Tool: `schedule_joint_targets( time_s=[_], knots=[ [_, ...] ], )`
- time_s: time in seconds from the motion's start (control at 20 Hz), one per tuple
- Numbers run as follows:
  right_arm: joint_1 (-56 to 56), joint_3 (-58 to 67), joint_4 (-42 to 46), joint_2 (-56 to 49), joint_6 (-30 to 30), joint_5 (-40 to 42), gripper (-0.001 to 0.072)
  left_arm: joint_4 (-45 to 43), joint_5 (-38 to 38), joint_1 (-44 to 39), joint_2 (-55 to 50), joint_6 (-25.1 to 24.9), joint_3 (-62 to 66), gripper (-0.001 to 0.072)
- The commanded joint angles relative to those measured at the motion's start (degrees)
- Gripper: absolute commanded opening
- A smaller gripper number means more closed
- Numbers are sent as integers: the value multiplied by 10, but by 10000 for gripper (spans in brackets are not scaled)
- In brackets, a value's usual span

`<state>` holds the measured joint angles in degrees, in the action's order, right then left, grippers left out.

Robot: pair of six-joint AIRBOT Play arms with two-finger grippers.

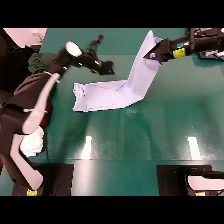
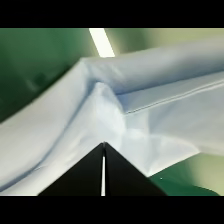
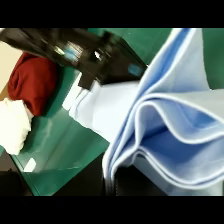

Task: Fold the shirts.

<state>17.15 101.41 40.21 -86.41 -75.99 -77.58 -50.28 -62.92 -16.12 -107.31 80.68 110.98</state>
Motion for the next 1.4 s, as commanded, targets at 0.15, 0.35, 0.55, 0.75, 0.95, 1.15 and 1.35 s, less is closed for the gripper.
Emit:
schedule_joint_targets(
  time_s=[0.15, 0.35, 0.55, 0.75, 0.95, 1.15, 1.35],
  knots=[
    [118, 1, -3, -73, 6, 79, 13, -121, -93, 141, 151, -1, 3, 24],
    [217, 5, -17, -136, 39, 209, 13, -127, -119, 209, 205, -1, 3, 25],
    [308, 108, -63, -245, 86, 255, 413, -128, -153, 233, 214, -1, 3, 24],
    [330, 167, -56, -276, 86, 241, 542, -123, -166, 232, 214, -1, 3, 25],
    [240, 67, 36, -198, 70, 138, 540, -122, -177, 232, 214, -1, 3, 25],
    [100, -81, 95, -113, 48, 71, 531, -105, -184, 232, 211, -1, 3, 25],
    [-24, -198, 72, -89, 23, 92, 645, -99, -182, 223, 209, -1, 3, 25]
  ],
)
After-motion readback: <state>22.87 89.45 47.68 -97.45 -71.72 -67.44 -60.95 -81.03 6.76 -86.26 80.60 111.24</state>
